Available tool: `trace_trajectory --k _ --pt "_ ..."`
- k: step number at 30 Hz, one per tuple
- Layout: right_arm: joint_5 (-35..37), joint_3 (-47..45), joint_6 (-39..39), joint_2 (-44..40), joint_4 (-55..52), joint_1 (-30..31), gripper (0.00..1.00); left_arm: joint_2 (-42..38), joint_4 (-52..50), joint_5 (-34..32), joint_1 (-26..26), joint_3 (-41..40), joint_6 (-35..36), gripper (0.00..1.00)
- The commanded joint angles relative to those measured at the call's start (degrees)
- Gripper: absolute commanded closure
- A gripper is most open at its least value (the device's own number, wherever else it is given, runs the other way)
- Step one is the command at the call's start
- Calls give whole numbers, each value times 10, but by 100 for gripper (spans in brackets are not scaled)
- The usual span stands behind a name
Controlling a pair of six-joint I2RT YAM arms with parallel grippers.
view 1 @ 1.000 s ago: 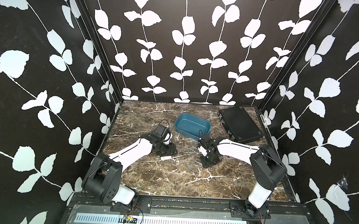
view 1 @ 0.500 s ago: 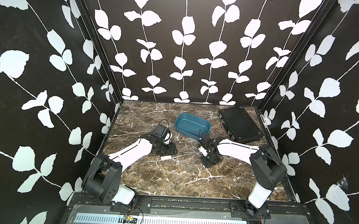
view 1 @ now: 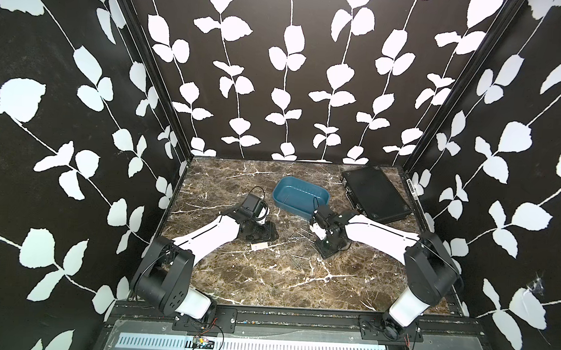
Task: Put the nails on the desktop into the storage box
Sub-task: Pick up the nail from the center of the board, then place the nail in the storage box.
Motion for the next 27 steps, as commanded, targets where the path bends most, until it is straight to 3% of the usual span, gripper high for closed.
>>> trace_trajectory --k 1,7,16,21,27 --pt "-29 28 1 -27 -26 -4 96 0 8 -2 2 4 -5 45" --pt "-102 69 74 -58 7 -41 97 -2 14 -1 2 1 -8 45" --pt "-200 145 243 -3 107 -96 98 -22 -12 -9 2 -2 7 45" --pt "-199 190 337 66 165 -117 98 -38 -38 -18 3 -1 20 45" --pt "-159 255 375 151 172 -125 98 -65 -68 -33 3 -1 34 45"
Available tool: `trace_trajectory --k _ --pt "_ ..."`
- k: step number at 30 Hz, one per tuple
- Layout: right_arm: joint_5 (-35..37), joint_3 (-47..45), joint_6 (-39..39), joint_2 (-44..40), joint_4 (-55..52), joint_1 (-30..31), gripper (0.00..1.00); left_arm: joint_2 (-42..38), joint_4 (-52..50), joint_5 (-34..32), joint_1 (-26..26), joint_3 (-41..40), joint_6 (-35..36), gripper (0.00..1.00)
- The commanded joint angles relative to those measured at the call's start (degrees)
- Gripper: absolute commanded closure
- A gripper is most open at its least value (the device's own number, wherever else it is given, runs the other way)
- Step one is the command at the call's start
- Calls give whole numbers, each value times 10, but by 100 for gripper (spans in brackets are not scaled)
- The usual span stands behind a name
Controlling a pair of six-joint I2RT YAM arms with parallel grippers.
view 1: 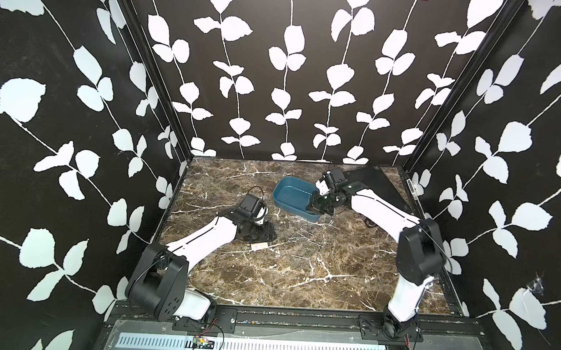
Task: Put the nails on the desktop into the storage box
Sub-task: Place the nail in the storage box.
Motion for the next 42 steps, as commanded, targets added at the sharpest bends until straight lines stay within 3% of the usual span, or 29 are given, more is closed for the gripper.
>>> trace_trajectory --k 1,19,24,30,35,42 --pt "25 46 52 33 25 -6 99 -31 -35 -16 3 -3 20 44" --pt "65 113 101 155 -1 -14 95 -18 -55 -17 5 18 50 45" --pt "67 110 100 155 -9 -15 76 -9 -55 -13 5 23 53 44" --pt "70 98 82 113 3 -15 69 0 -42 -8 5 25 49 44" --pt "88 74 -7 30 -32 -8 67 11 -34 -1 5 34 46 44" --pt "142 -75 -138 -104 -134 21 65 16 -12 7 4 21 34 45"
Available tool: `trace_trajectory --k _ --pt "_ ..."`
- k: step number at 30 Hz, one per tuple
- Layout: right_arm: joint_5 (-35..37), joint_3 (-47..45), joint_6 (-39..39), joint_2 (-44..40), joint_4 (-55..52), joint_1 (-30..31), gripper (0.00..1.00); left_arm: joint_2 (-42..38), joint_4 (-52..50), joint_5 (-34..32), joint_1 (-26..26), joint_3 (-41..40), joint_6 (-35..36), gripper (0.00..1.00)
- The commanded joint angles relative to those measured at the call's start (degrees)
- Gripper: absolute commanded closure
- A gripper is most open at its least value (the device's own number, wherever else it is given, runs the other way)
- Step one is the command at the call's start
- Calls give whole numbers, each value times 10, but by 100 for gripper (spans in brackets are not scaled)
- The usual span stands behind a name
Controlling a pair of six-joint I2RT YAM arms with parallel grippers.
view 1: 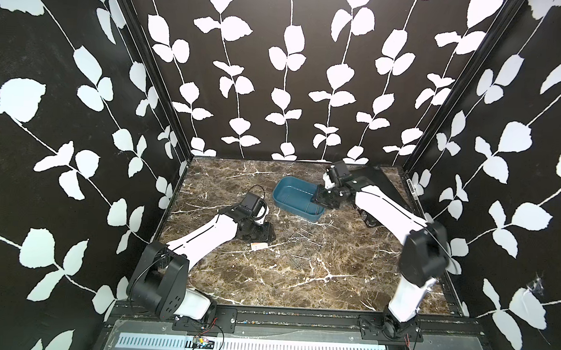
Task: Put the nails on the desktop into the storage box
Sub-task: Place the nail in the storage box, then pick up the nail from the center of the board.
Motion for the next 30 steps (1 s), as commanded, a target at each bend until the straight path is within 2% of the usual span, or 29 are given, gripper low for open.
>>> trace_trajectory --k 1,6,9,18,26,30 --pt "48 -87 -89 -29 -82 25 65 -1 18 12 2 -3 -9 44" --pt "66 -185 -114 -60 -88 54 63 4 26 16 -2 -8 -16 45" --pt "72 -206 -120 -53 -75 65 62 4 25 16 -7 -9 -18 45" --pt "117 -193 -169 31 -57 102 62 -17 18 6 -17 -25 -23 45" --pt "151 -161 -188 82 -63 108 62 -30 16 2 -17 -32 -25 45" --pt "163 -157 -195 103 -60 114 71 -28 14 3 -17 -32 -23 45"
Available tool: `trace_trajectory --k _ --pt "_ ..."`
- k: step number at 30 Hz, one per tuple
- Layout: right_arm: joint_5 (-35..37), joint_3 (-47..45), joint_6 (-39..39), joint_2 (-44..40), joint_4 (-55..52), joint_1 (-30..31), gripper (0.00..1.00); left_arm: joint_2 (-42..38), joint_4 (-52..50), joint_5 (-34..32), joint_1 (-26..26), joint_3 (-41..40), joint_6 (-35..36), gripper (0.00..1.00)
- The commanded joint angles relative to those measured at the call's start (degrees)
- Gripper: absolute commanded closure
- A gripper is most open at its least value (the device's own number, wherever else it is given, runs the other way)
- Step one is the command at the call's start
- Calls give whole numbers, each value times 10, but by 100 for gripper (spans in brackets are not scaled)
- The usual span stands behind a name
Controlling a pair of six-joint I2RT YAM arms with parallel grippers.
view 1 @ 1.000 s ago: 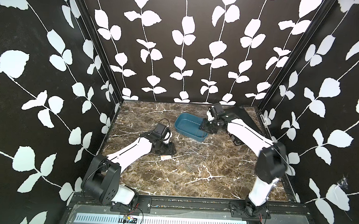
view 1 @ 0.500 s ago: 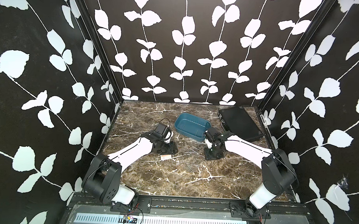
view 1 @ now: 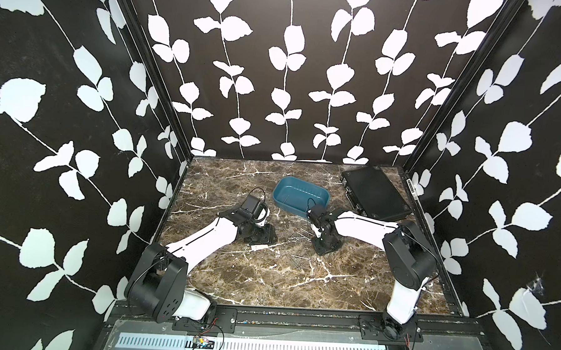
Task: Put the nails on the desktop into the storage box
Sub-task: Pick up the nail from the center of the board.
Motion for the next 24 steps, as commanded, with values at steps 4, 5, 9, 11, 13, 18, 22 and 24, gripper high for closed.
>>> trace_trajectory --k 4,5,9,11,13,18,22,24 --pt "40 -2 -11 41 22 15 88 -18 -13 -4 -2 -8 1 45" --pt "39 -8 -11 41 26 17 92 -18 -14 -4 -2 -8 2 45" --pt "37 -28 -9 27 28 19 100 -18 -15 -6 -2 -8 4 45" --pt "43 -33 -14 14 22 19 100 -17 -13 -6 -2 -7 3 44" --pt "44 -30 -24 -1 12 18 100 -15 -10 -6 -3 -5 2 45" --pt "14 -19 -43 -77 -7 -7 100 -12 -4 -6 -3 1 1 45" --pt "-47 -13 -54 -132 -3 -54 100 -8 1 0 -2 9 6 45" --pt "-113 -12 -43 -143 16 -87 100 -5 3 6 -2 15 8 45"
